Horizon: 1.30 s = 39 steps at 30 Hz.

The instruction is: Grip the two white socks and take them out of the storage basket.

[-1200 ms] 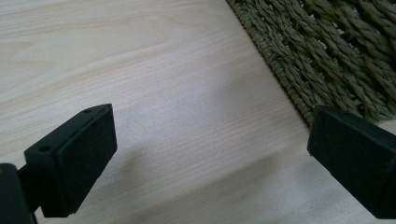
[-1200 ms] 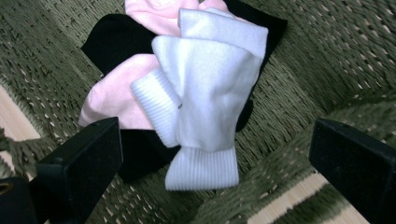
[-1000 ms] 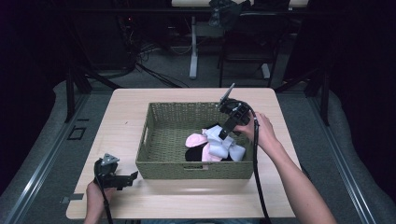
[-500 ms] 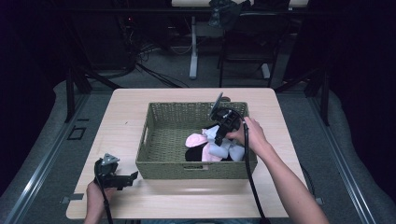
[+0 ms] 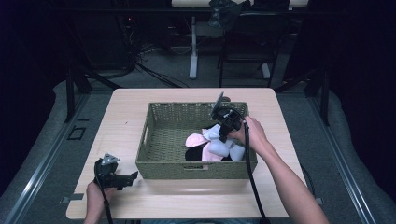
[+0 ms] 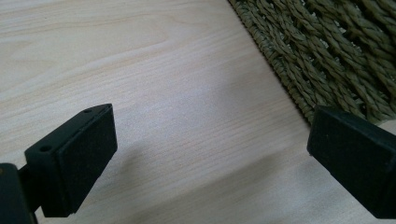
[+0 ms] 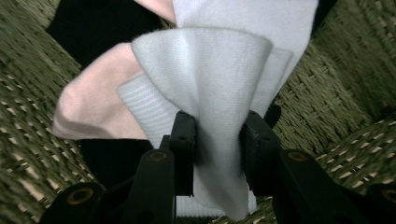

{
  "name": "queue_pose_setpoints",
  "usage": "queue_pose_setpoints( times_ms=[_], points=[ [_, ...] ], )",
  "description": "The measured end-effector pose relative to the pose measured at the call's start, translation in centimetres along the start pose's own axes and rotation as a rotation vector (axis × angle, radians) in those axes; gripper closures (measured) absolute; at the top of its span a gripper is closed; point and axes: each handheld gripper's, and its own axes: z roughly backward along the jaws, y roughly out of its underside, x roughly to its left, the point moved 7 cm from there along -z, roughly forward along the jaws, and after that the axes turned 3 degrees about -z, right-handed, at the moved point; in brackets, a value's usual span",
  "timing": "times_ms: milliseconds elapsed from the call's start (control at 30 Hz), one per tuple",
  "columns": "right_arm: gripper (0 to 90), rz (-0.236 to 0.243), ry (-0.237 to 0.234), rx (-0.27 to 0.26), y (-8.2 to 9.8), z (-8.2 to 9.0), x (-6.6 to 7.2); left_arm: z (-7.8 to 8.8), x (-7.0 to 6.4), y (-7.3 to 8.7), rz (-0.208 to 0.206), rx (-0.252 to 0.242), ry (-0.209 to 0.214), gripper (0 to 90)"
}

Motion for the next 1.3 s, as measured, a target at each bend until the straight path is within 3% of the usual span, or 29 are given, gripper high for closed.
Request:
queue_pose_setpoints(
  times_ms=[567,1000,1300],
  points=[
    [72.1,0.001,-0.012,-0.067,0.3,4.1,0.0,0.0,0.0,0.0,0.0,-0.001,-0.001,1.6],
    [75.5,0.008,-0.017,-0.123,0.1,8.6,0.1,0.0,0.0,0.0,0.004,-0.002,0.001,1.6],
    [78.6,0.015,-0.011,-0.126,0.0,10.8,-0.2,0.0,-0.1,0.0,0.001,0.001,0.003,1.6]
  ],
)
